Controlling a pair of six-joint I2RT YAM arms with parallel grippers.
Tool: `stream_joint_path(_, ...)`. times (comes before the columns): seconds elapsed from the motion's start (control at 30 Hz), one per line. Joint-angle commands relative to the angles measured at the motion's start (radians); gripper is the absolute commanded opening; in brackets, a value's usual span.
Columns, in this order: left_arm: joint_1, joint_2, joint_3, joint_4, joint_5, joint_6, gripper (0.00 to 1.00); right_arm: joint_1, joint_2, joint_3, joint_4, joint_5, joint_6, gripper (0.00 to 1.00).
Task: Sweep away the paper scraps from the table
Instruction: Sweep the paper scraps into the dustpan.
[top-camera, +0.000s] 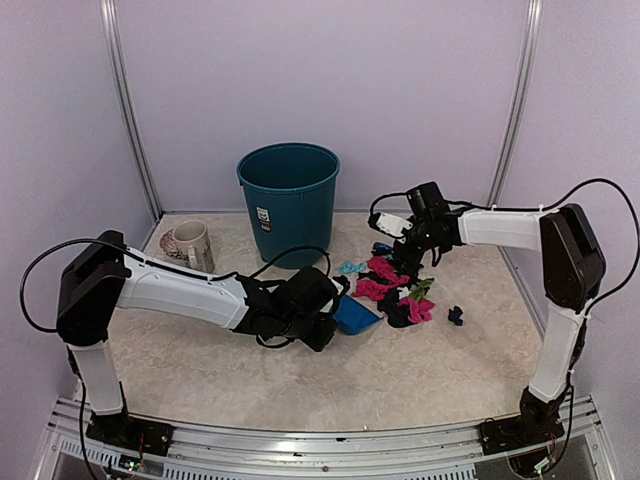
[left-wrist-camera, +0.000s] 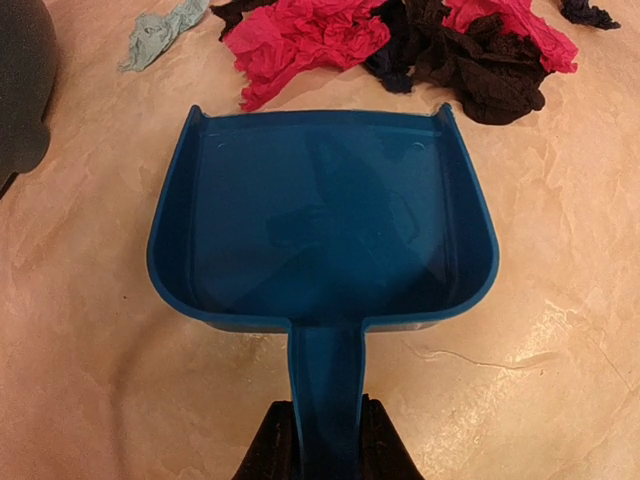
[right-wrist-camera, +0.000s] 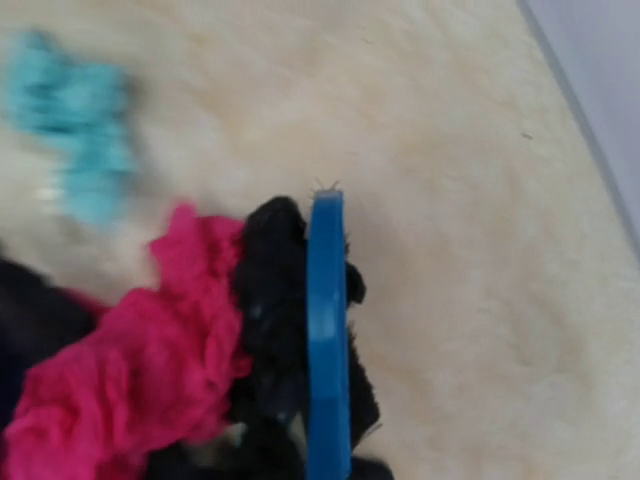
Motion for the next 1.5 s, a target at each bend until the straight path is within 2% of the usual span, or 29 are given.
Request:
stream_joint_path(0.0,0.012,0.029,0.029,-0.022,-0.009,0.014,0.0,0.055,-0.09,-0.078,-0.083,-0.104,0.098,0.0)
stream_joint_path(0.43,0.014,0.025,-0.027,0.037,-0.009,-0.019,0.0,0.204,-0.28,-0.256,-0.123,-0.181,0.28,0.0)
stream_joint_path(0.8,-0.018,-0.008,-0.186,0.259,-0.001,-0.058,0.0,0.272,-0.408,-0.317,-0.119,-0.17,0.402,0.0)
stream_joint_path(1.0,-0.076,0.0,-0.247,0.339,-0.042,-0.043,0.0,0.273,-0.437,-0.304,-0.123,0.028,0.479,0.0)
stream_joint_path(1.1,-0.109,-0.007,-0.268,0.352,-0.07,-0.043,0.0,0.272,-0.456,-0.301,-0.133,0.179,0.508,0.0)
stream_joint_path(1.23,-0.13,-0.03,-0.295,0.346,-0.093,-0.056,0.0,0.263,-0.493,-0.313,-0.136,0.34,0.512,0.0)
stream_joint_path(1.47,-0.145,-0.094,-0.34,0.295,-0.071,-0.058,0.0,0.235,-0.516,-0.352,-0.19,0.51,0.531,0.0)
